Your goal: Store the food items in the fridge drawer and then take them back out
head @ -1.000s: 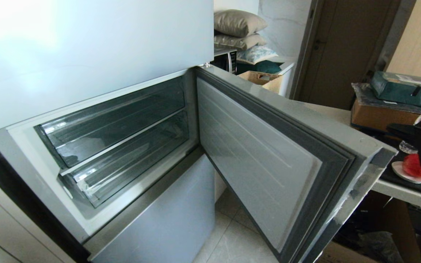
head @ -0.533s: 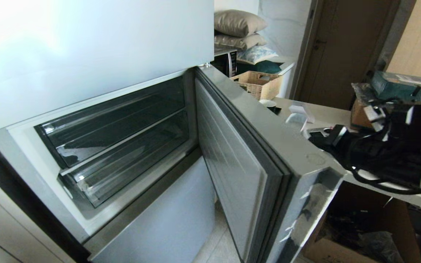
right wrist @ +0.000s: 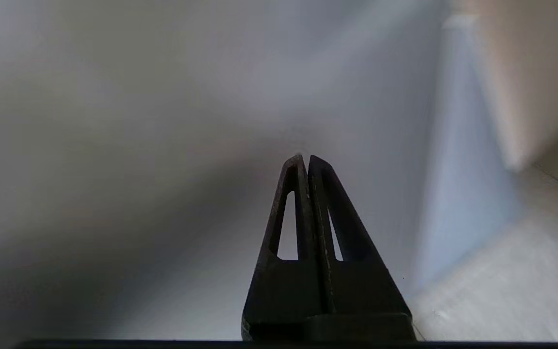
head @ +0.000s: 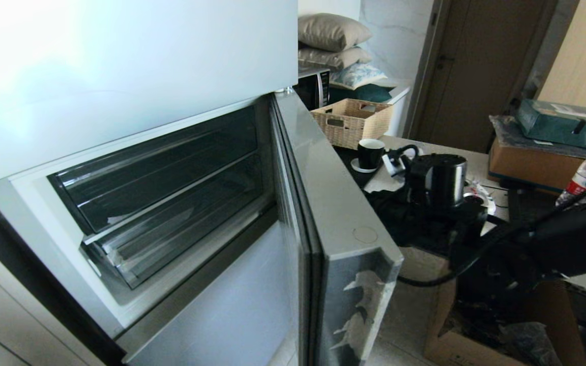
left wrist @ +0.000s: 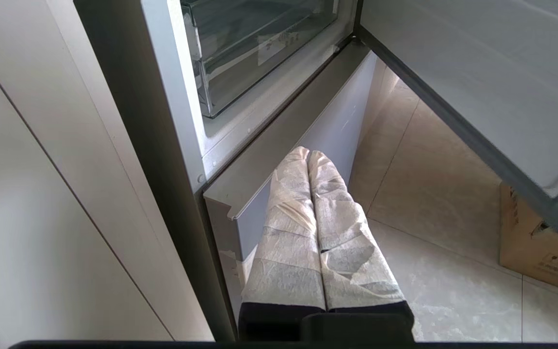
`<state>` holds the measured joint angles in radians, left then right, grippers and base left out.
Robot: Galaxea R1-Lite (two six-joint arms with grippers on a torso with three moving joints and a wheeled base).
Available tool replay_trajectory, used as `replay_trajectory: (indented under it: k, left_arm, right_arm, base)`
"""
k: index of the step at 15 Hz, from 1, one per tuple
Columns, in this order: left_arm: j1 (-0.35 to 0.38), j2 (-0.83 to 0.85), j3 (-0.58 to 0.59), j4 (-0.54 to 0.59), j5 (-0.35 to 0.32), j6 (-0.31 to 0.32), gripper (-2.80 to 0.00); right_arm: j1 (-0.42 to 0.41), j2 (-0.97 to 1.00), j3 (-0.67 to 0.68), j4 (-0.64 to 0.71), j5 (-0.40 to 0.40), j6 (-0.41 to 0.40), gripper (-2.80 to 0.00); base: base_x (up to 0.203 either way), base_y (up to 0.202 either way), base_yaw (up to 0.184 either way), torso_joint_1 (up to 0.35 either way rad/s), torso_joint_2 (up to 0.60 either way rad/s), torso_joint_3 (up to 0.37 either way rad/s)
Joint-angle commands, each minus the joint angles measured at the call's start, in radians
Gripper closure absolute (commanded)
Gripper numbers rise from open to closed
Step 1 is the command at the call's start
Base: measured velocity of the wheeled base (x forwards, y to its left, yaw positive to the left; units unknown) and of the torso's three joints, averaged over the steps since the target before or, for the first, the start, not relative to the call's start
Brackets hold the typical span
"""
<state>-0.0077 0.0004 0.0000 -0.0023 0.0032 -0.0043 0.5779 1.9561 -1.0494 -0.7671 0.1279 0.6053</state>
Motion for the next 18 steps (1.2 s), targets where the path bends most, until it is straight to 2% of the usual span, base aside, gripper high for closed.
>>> replay_trajectory:
  k: [1, 6, 8, 9, 11, 13, 15, 18]
  left_arm:
    - [0.0, -0.002, 0.0, -0.001, 0.0, 0.0, 0.0]
    - [0.0, -0.001, 0.0, 0.0, 0.0, 0.0, 0.0]
    - [0.0, -0.001, 0.0, -0.001, 0.0, 0.0, 0.0]
    - [0.0, -0.001, 0.0, -0.001, 0.001, 0.0, 0.0]
    - [0.0, 0.0, 0.0, -0.001, 0.0, 0.0, 0.0]
    - [0.0, 0.0, 0.0, -0.001, 0.0, 0.0, 0.0]
    - [0.0, -0.001, 0.0, -0.001, 0.0, 0.0, 0.0]
    - [0.0, -0.001, 0.0, 0.0, 0.0, 0.0, 0.0]
  right_arm:
    - [0.051, 0.102, -0.084, -0.016, 0.003, -0.004, 0.0]
    - [0.163, 0.336, -0.449, -0.047, 0.035, -0.022, 0.0]
    - [0.183, 0.376, -0.538, -0.103, 0.171, 0.039, 0.0]
    - [0.187, 0.352, -0.522, -0.127, 0.198, 0.073, 0.0]
    - [0.195, 0.246, -0.364, -0.18, 0.225, 0.1, 0.0]
    - [0.202, 0.051, -0.098, -0.214, 0.234, 0.061, 0.0]
    - [0.214, -0.192, 0.168, -0.233, 0.222, -0.027, 0.0]
    - [0.225, -0.503, 0.597, -0.247, 0.079, -0.248, 0.0]
  base:
    - [0.0, 0.0, 0.0, 0.0, 0.0, 0.0]
    - [0.0, 0.0, 0.0, 0.0, 0.0, 0.0]
    - [0.0, 0.0, 0.0, 0.0, 0.0, 0.0]
    - [0.0, 0.0, 0.0, 0.0, 0.0, 0.0]
    - [0.0, 0.0, 0.0, 0.0, 0.0, 0.0]
    - [0.0, 0.0, 0.0, 0.0, 0.0, 0.0]
    - [0.0, 0.0, 0.0, 0.0, 0.0, 0.0]
    - [0.0, 0.0, 0.0, 0.0, 0.0, 0.0]
